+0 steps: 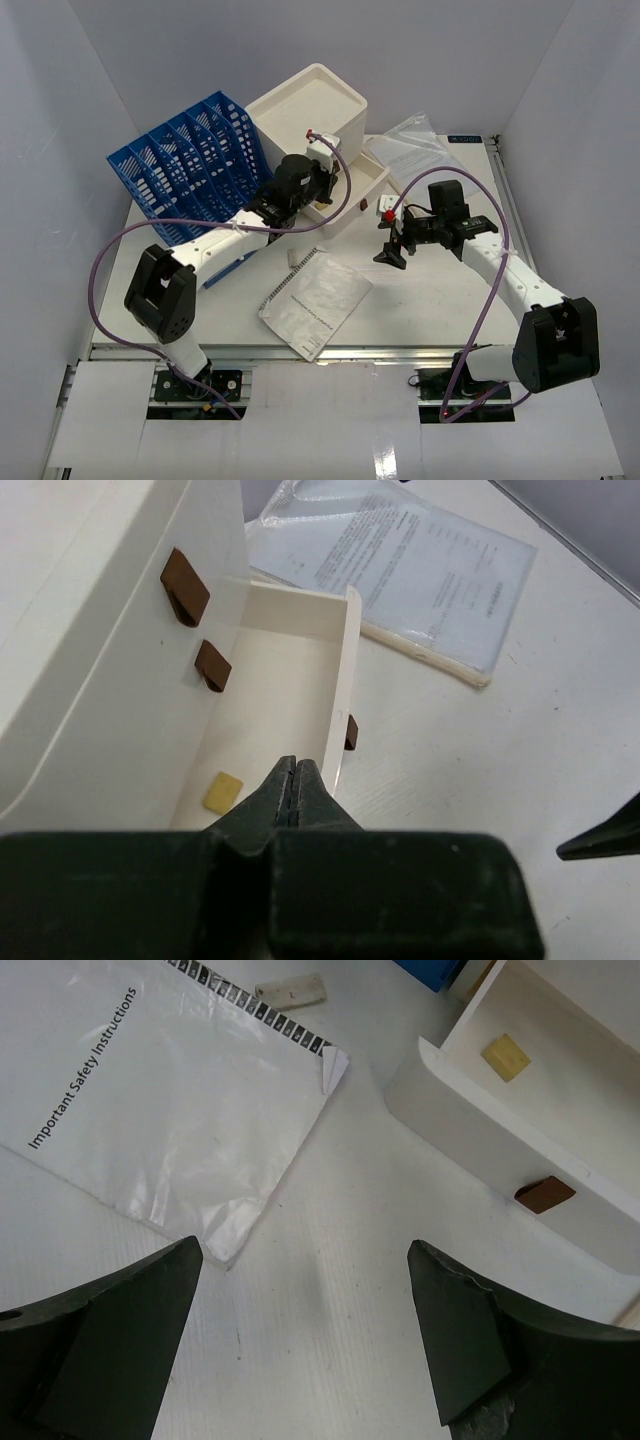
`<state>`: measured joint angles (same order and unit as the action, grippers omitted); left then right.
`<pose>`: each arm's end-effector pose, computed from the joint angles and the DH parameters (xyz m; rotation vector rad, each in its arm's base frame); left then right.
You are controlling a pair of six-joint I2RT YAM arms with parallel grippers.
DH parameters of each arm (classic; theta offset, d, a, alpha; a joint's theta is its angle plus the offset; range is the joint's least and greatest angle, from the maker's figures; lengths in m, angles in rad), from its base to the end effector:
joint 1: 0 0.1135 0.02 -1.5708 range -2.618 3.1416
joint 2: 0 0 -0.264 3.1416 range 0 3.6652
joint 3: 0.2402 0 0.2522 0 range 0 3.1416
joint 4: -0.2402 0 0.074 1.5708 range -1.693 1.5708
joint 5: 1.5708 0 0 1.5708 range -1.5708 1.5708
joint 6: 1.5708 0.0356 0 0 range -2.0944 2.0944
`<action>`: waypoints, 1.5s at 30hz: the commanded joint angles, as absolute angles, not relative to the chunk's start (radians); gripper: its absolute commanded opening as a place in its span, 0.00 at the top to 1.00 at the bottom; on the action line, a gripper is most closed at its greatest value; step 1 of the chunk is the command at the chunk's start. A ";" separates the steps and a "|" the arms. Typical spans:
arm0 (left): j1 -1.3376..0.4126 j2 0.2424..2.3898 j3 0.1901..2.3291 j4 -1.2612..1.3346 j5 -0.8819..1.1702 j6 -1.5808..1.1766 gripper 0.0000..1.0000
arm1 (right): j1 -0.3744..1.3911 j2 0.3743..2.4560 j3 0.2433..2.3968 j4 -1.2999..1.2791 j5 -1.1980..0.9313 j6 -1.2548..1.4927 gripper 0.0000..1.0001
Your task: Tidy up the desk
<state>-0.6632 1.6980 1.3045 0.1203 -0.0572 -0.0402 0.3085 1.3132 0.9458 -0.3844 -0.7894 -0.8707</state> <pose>0.3229 -0.2497 0.3073 0.5333 1.7883 -0.4373 0.2546 0.1077 0.2691 -1.4782 1.5291 0.5856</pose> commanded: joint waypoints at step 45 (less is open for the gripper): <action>-0.635 1.856 1.130 -0.486 -0.405 -0.654 0.48 | 0.293 1.361 0.931 -0.379 -0.843 -0.868 0.10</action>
<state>-0.6393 1.8439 1.1552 -0.4657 -0.3783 -0.6538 0.3004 1.3508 0.9310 -0.3859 -0.8185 -0.8639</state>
